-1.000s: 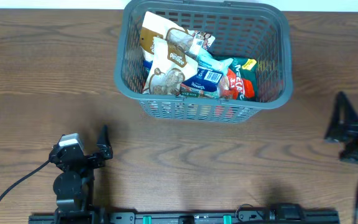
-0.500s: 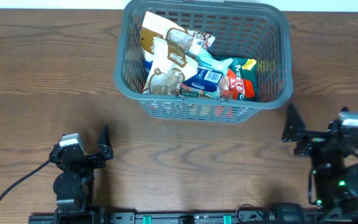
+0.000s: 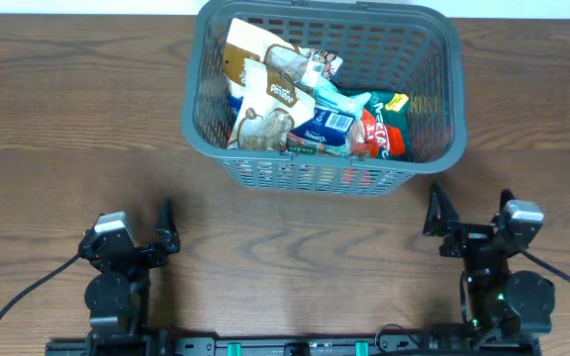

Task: Pack container

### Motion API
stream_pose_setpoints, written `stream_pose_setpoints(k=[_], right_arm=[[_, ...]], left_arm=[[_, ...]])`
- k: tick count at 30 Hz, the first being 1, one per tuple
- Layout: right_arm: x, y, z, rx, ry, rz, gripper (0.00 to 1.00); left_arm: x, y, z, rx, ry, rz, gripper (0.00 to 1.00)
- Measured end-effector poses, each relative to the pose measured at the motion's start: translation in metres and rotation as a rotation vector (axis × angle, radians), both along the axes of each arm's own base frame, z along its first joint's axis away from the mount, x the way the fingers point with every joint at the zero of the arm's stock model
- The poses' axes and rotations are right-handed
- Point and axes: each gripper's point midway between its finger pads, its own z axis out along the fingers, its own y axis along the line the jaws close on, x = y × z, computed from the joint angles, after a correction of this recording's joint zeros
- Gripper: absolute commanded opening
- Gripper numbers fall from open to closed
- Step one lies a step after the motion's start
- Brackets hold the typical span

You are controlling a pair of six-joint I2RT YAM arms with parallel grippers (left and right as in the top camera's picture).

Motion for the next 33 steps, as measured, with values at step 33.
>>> stream_pose_setpoints(k=[33], right_arm=[[0.003, 0.011, -0.037, 0.021, -0.101, 0.063, 0.99]], left_arm=[[0.000, -0.001, 0.000, -0.001, 0.000, -0.003, 0.99]])
